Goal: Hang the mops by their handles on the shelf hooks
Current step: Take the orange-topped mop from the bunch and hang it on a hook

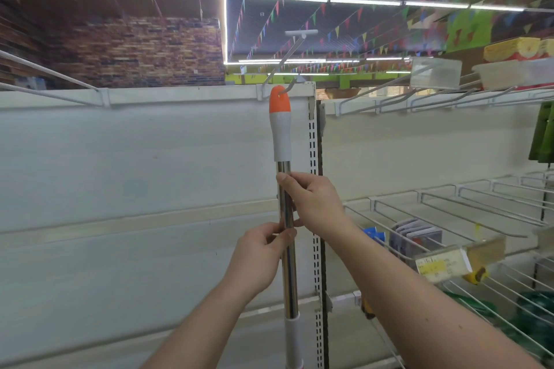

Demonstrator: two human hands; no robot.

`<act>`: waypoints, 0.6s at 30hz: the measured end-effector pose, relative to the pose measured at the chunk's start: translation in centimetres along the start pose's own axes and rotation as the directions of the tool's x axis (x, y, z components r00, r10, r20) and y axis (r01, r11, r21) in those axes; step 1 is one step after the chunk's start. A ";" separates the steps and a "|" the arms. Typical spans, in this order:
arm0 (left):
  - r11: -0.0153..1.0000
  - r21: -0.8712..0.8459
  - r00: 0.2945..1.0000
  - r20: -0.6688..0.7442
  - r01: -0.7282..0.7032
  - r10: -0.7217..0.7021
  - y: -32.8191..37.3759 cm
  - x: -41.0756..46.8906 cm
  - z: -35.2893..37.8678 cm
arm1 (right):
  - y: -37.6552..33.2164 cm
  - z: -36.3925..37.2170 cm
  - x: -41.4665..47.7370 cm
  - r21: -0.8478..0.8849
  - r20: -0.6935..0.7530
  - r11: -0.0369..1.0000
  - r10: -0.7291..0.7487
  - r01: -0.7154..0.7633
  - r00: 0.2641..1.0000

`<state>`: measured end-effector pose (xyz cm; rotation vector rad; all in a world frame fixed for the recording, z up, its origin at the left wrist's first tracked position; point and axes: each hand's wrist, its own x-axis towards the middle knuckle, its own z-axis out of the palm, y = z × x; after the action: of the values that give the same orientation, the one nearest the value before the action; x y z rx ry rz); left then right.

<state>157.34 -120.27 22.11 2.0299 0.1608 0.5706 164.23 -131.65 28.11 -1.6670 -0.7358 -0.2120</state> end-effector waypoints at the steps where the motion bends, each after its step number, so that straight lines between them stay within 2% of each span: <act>1: 1.000 0.003 1.000 -0.001 0.000 0.000 0.0 0.2 0.0 | 0.1 0.1 0.2 -0.005 -0.001 1.000 0.003 -0.003 1.000; 18: 0.995 0.102 1.000 -0.006 0.004 -0.004 -1.5 5.7 -0.4 | 1.8 1.6 4.9 -0.071 0.005 0.992 0.100 -0.100 0.995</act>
<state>162.32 -117.24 22.85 2.1260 0.2010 0.5761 168.62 -128.55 28.81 -1.7685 -0.6553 -0.1621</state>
